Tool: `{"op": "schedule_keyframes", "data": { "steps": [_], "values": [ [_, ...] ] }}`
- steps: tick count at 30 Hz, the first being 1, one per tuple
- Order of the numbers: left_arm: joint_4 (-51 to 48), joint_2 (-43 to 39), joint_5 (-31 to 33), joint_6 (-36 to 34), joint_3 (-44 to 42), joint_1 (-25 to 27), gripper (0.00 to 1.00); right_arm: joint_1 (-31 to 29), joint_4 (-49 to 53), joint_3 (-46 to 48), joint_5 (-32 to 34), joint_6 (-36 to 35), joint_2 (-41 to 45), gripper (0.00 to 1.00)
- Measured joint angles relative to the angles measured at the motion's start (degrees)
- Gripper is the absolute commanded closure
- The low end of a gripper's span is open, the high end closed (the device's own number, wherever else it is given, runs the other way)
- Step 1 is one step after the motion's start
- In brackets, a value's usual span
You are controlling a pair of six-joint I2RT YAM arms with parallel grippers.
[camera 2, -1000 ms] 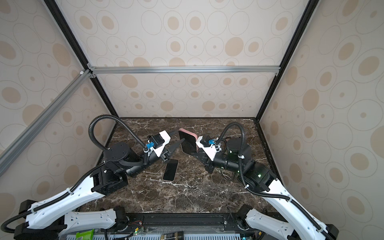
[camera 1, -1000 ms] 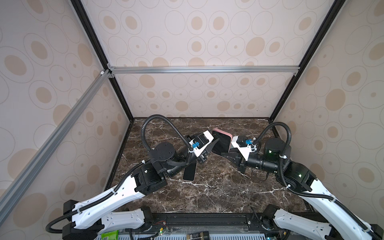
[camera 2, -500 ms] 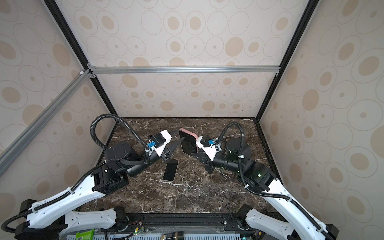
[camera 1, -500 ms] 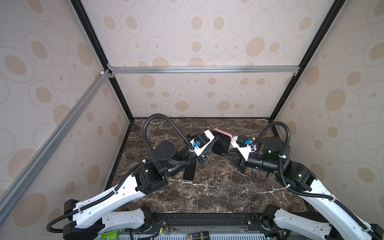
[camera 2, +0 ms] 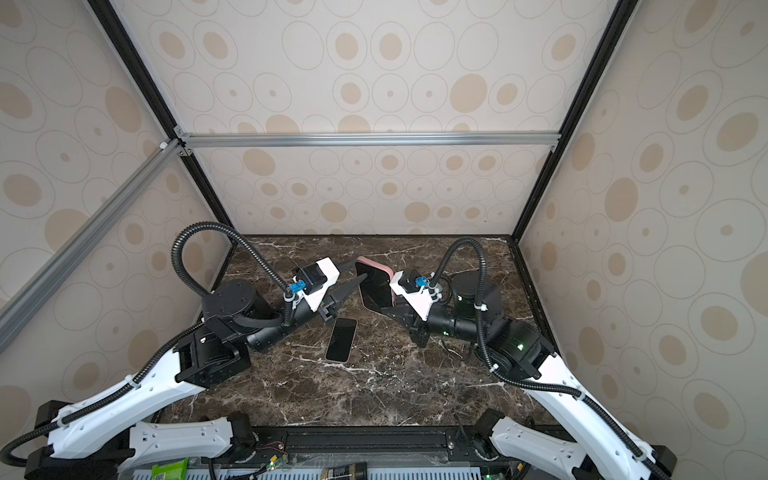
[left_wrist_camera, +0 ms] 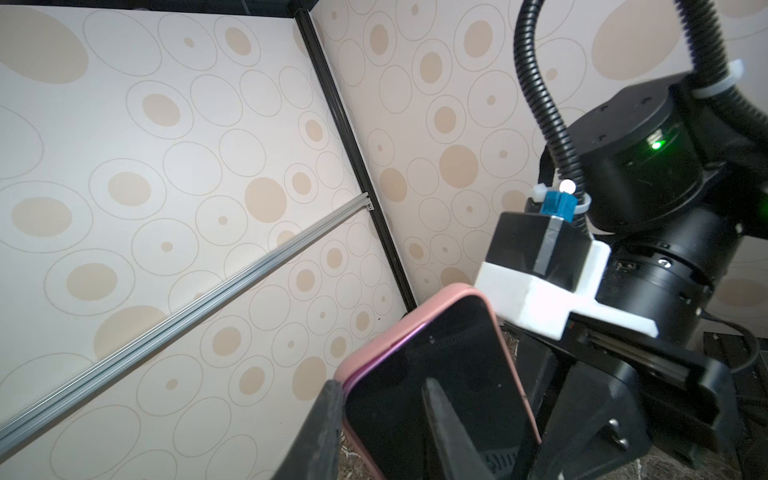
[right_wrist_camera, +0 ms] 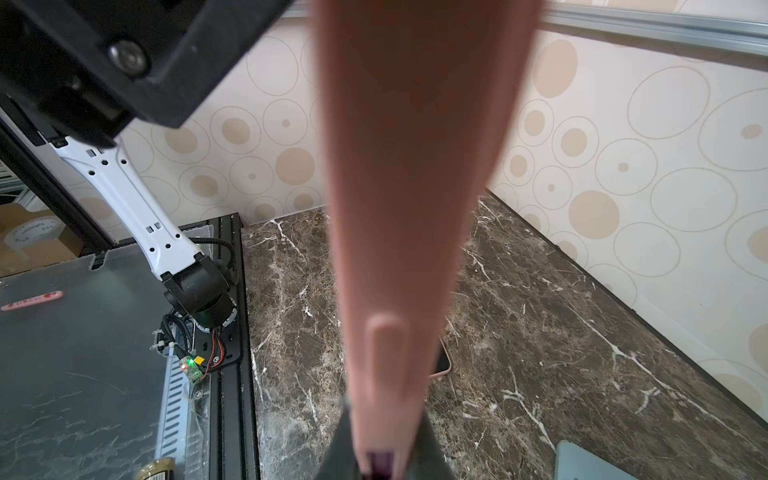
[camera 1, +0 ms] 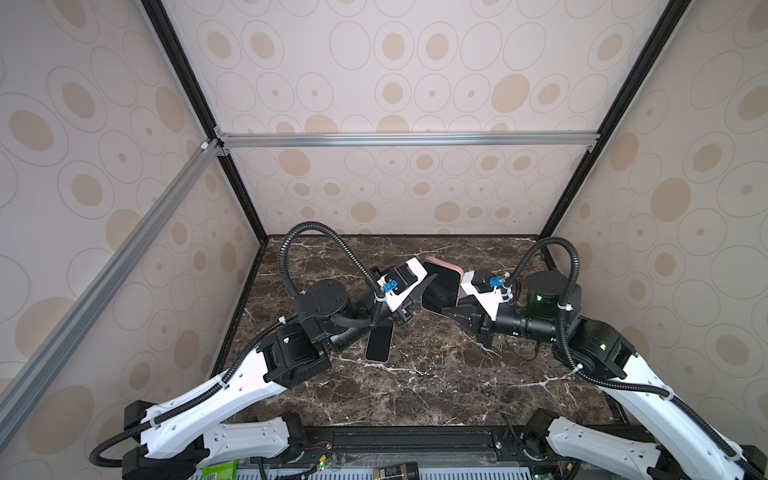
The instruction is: Take the phone out of the phone case
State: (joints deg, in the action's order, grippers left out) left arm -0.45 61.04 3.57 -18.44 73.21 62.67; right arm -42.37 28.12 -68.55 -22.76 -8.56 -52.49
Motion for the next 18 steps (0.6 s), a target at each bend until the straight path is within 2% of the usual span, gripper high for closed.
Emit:
{"op": "schedule_keyframes", "data": {
  "steps": [18],
  "values": [
    [-3.2,0.3,-15.7,3.5,0.5,-7.6,0.67,0.3,3.9,-1.0,-3.3,0.4,0.0,1.0]
  ]
}}
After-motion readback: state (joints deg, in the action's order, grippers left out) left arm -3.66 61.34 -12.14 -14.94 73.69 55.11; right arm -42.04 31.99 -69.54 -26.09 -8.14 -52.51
